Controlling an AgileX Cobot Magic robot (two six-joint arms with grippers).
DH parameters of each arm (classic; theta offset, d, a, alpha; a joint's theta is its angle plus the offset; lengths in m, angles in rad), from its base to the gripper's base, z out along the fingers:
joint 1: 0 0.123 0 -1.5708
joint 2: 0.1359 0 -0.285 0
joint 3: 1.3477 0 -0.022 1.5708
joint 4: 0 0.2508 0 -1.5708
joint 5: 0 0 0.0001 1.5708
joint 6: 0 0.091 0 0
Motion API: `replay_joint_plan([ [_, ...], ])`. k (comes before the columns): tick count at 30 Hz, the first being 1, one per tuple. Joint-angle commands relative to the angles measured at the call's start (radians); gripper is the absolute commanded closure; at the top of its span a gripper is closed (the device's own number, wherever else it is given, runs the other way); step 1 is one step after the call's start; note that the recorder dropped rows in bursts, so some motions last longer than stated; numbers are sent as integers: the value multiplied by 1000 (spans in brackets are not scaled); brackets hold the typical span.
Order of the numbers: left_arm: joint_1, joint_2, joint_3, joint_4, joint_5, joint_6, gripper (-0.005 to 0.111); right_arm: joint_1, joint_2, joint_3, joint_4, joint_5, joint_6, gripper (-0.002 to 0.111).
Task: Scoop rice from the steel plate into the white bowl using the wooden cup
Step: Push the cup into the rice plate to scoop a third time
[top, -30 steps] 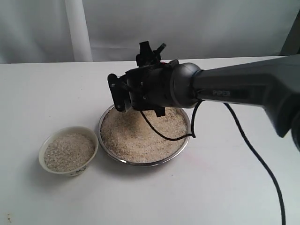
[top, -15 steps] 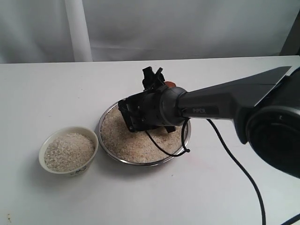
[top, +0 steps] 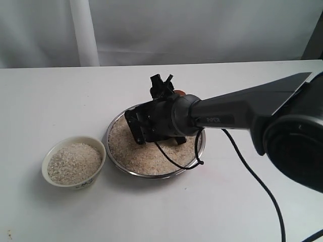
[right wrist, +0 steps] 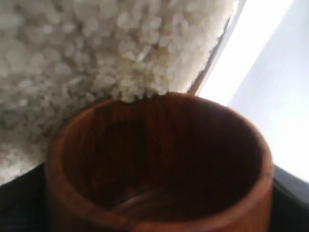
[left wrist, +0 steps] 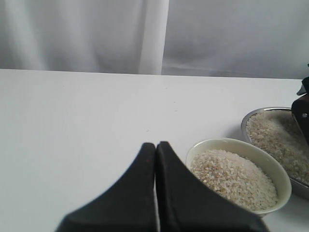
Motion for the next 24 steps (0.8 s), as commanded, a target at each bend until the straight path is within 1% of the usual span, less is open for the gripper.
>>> replay_joint_plan([
  [1,-4,-3,-3,-5,-6,-6,107,16,-5,0,6,-41,-12,108],
  [16,-4,-3,-3,-5,-6,-4,107,37,-54,-6,191,-113,-12,108],
  [20,-4,-3,-3,-5,-6,-6,107,37,-65,-6,286,-120,-70,108],
  [21,-4,-3,-3,-5,-6,-6,107,37,-65,-6,349,-139,-101,108],
  [24,-4,-3,-3,-5,-6,-6,107,37,-65,-6,396,-167,-105,108],
])
